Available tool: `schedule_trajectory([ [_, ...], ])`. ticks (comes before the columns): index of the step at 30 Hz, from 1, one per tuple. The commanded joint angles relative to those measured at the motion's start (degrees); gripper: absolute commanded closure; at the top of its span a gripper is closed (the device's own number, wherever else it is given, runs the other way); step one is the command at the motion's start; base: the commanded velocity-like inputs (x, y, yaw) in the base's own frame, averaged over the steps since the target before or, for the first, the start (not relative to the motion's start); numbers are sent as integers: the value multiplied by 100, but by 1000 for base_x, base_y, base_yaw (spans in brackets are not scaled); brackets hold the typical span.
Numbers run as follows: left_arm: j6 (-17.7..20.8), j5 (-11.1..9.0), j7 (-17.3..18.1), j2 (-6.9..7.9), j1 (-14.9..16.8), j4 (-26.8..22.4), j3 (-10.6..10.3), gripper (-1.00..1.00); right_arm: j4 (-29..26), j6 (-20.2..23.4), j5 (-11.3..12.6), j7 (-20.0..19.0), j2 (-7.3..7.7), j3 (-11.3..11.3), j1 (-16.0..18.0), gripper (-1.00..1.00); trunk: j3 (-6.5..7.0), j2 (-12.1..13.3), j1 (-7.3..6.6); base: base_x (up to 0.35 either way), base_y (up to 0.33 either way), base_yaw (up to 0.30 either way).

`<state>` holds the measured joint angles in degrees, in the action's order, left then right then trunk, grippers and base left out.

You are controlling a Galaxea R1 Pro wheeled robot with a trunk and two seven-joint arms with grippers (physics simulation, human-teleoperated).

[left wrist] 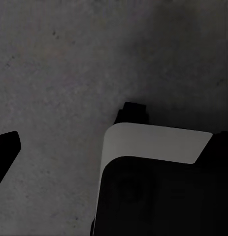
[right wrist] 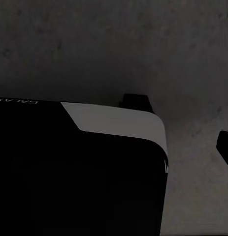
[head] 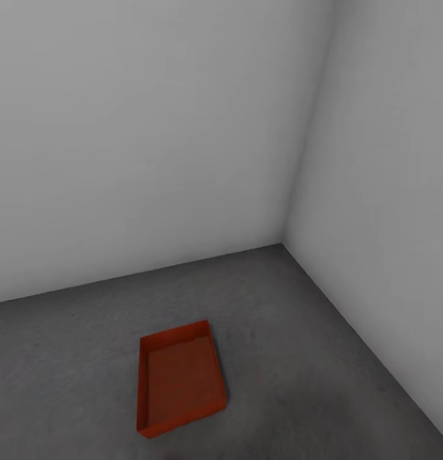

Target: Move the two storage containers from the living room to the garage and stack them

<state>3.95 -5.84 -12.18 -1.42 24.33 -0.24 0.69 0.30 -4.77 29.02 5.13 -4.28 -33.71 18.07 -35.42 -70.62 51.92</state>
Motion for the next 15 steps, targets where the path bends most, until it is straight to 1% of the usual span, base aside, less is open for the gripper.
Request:
schedule_trajectory([
  [1, 12, -60, -21, 6, 2, -3, 1, -100, 5, -11, 51, 14, -3, -48, 3, -100, -1, -2, 0, 0, 0, -237],
  [6, -5, -22, -22, 55, 2, -9, -12, -100, 5, -15, 51, 14, -2, -48, 3, -100, 14, -2, 0, 0, 0, -237],
  [9, -2, -34, -22, 62, 2, -5, -15, -100, 5, -15, 51, 14, -1, -47, 3, -100, 23, -2, 0, 0, 0, -223],
  [11, -2, -31, -22, 62, 2, -4, -16, -100, 5, -11, 54, 14, 2, -45, 3, -100, 26, -2, 0, 0, 0, -127],
  [15, -7, -28, -22, 62, 2, -4, -20, -100, 5, 8, 52, 28, 3, -44, 3, -100, 28, -2, 0, 0, 0, -40],
])
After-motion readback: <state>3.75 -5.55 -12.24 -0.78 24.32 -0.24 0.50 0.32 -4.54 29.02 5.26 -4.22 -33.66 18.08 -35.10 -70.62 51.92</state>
